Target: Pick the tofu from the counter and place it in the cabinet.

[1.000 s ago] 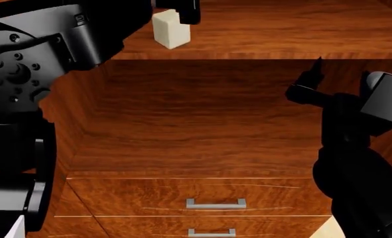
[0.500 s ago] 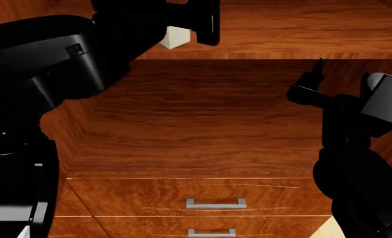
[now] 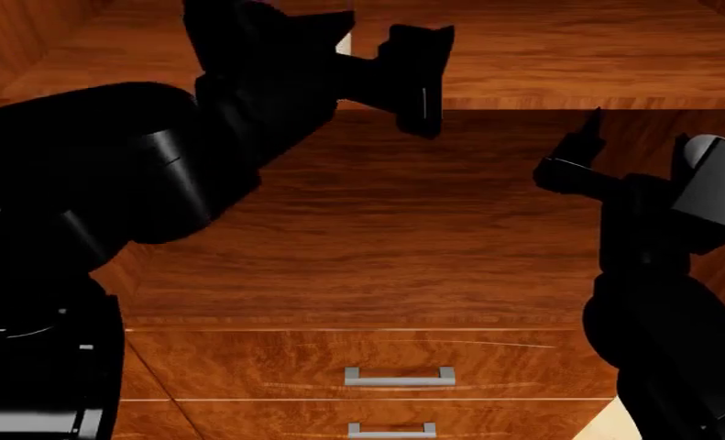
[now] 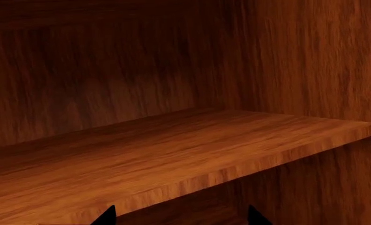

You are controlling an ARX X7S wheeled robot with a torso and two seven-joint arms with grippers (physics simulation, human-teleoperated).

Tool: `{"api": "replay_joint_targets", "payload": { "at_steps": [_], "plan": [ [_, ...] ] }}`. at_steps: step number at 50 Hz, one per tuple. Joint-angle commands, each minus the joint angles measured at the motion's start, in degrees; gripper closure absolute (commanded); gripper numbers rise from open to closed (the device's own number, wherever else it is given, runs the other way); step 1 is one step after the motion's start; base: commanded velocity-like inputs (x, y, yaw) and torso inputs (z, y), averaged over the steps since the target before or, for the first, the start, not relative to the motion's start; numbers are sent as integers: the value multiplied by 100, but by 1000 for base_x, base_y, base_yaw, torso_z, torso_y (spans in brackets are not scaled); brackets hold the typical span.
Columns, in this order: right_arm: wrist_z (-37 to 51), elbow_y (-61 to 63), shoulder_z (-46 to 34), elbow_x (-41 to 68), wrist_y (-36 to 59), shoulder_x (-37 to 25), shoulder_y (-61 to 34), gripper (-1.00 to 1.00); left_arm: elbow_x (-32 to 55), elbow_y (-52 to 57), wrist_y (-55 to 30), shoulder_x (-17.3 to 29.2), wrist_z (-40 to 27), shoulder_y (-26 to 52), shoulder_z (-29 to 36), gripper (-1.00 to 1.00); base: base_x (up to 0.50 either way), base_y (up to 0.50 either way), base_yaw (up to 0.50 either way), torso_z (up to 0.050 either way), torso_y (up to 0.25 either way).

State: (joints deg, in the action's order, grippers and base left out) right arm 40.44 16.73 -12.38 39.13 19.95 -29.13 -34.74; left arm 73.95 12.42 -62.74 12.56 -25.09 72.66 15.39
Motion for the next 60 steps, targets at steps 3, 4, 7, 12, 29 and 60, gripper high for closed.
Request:
{"api": "replay_joint_targets", "payload": {
  "at_steps": [3,4,7,12,29,60],
  "plan": [
    [-15,-73,-13,-36,-48,6,33,-100,110,270,166,10,55,-424,-4,-100,0,0,0,0,0],
    [-16,-78,-11,-41,-62,7,53,-100,110,284,180,9,63,-457,2,-100,0,0,0,0,0],
    [-12,-91,-2,-50,-88,6,93,-100,91,321,230,5,93,-564,29,-100,0,0,0,0,0],
    [-26,-138,12,-62,-134,4,139,-100,19,368,358,6,168,-837,74,-100,0,0,0,0,0],
    [-89,-375,17,-112,-235,45,110,-100,-236,518,716,-25,482,-1536,332,-100,0,0,0,0,0],
    [-202,-454,-58,-210,-408,17,373,-100,-843,690,1336,123,1004,-2512,765,-100,0,0,0,0,0]
  ]
}}
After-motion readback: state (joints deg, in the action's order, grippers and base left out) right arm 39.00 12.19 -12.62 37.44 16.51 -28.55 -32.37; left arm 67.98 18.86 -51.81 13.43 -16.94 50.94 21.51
